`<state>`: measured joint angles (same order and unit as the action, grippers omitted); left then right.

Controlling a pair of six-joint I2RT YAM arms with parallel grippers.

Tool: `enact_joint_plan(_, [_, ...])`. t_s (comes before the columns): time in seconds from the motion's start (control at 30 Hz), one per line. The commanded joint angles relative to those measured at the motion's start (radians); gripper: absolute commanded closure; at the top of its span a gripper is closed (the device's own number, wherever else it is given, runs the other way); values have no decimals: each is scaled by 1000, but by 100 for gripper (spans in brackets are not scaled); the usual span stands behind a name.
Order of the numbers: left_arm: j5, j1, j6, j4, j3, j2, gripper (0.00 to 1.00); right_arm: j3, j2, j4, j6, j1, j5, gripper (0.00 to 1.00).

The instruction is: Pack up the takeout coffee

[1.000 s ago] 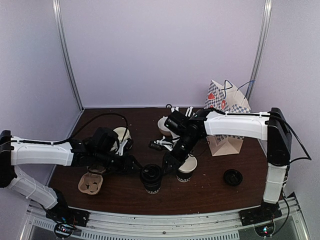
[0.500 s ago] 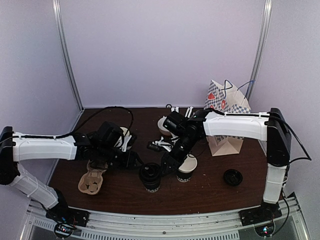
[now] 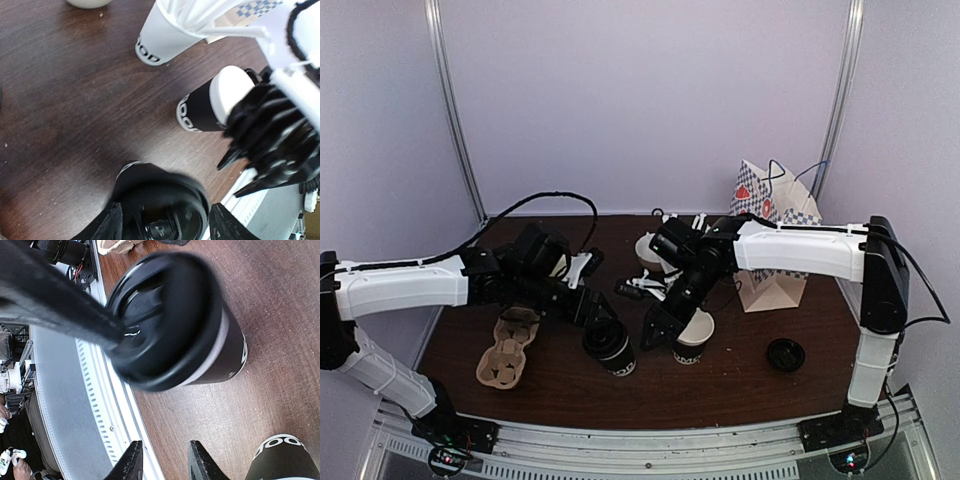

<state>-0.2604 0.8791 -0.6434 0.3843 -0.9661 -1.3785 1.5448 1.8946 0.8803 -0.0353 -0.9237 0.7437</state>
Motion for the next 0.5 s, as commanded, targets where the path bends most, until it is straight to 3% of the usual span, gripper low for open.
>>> enact_joint_plan(0.0, [47,3,39,61,-38,-10,37,14,8,-11,-12,11,-4,66])
enact_joint_plan(0.23, [113,3,51,70,-46,47,34,8,0,-15,-21,13,-7,66])
enact_joint_plan(0.47, [40,17,28,22,-5,-13,35,25,20,-18,-23,13,-8,66])
